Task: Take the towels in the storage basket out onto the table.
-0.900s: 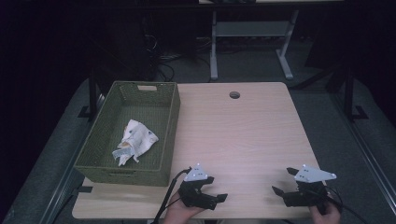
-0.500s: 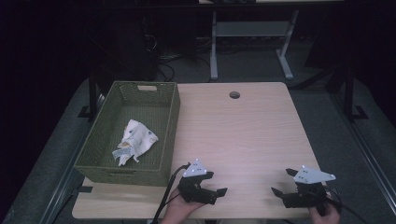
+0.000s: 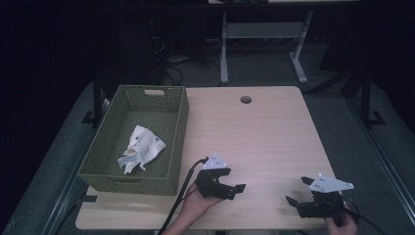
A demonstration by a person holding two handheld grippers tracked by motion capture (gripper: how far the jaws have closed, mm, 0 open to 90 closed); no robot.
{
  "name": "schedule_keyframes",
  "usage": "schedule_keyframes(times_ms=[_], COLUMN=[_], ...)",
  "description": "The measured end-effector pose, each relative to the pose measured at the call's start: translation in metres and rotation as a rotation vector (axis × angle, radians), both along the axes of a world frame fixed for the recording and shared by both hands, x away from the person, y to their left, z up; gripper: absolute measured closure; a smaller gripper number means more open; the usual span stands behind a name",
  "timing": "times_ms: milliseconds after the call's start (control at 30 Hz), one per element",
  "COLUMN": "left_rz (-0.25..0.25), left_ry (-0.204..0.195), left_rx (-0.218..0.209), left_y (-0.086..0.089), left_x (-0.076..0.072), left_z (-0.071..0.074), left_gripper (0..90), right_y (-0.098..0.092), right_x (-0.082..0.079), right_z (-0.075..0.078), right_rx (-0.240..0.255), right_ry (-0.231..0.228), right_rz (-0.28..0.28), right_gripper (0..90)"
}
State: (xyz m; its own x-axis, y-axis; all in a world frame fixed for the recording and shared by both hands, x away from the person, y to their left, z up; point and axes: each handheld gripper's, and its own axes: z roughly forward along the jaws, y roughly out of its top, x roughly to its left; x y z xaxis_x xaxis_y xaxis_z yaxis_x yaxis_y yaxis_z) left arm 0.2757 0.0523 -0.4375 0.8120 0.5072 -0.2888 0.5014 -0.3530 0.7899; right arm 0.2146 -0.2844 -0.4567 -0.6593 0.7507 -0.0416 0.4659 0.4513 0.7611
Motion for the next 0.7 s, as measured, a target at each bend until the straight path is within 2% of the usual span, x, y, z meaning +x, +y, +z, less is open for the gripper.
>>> schedule_keyframes(times_ms=[233, 367, 600, 700], left_rz=[0.007, 0.01, 0.024, 0.015], left_ry=[-0.018, -0.009, -0.031, -0.052], left_rx=[0.007, 0.002, 0.001, 0.02], left_y=[-0.001, 0.002, 0.005, 0.004], left_x=[0.009, 0.012, 0.016, 0.019], left_z=[0.014, 0.02, 0.031, 0.038], left_gripper=[21.1, 21.1, 21.1, 21.1], right_y=[0.001, 0.001, 0.001, 0.001], right_x=[-0.001, -0.001, -0.001, -0.002], right_z=[0.0, 0.001, 0.001, 0.001], right_rx=[-0.002, 0.0, -0.001, -0.002], right_ry=[-0.002, -0.004, -0.003, -0.007], right_rz=[0.0, 0.003, 0.009, 0.012], right_gripper=[14.0, 14.0, 14.0, 14.0])
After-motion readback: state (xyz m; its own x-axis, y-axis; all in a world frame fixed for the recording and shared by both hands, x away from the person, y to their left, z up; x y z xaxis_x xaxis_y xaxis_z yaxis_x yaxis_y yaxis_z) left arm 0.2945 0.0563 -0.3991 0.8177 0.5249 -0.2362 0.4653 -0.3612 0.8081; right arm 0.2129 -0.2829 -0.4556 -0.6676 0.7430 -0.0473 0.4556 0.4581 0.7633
